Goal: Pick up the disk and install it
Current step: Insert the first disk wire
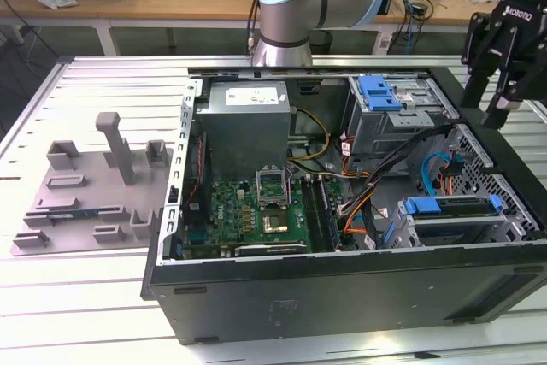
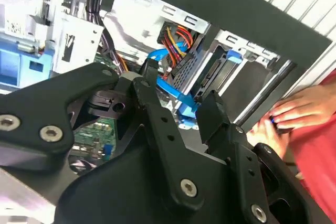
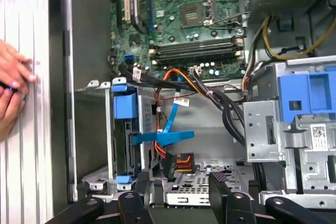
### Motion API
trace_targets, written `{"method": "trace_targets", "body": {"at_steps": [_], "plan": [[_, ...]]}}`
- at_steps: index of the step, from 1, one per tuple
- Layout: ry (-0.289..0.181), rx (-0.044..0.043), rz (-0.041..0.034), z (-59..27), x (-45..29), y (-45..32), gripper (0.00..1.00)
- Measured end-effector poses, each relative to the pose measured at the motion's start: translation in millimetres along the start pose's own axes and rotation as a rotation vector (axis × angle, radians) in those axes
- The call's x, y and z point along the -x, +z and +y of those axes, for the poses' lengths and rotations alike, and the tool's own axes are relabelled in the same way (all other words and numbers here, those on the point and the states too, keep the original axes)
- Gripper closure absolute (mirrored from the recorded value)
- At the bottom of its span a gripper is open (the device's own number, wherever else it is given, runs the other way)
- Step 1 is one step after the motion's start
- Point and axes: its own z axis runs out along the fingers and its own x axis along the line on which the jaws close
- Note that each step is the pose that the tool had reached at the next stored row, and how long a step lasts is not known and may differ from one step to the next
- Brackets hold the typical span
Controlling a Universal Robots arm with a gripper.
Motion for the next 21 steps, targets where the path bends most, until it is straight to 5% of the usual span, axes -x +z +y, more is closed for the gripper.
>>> {"method": "trace_targets", "body": {"at_steps": [2,5,7,10,12,16,21], "plan": [[0.039,0.0086,-0.0012,0.0,0.2,0.9,0.43],[0.064,0.0124,0.0099,-0.3,0.3,1.3,0.43],[0.080,0.0116,0.0382,-1.7,0.5,1.4,0.43],[0.103,0.0074,0.0986,-4.9,0.8,1.1,0.43],[0.114,0.0065,0.1221,-6.5,1.3,2.4,0.43],[0.129,0.0062,0.1469,-6.9,2.1,5.2,0.43],[0.128,0.0050,0.1521,-4.4,9.2,16.0,0.43]]}}
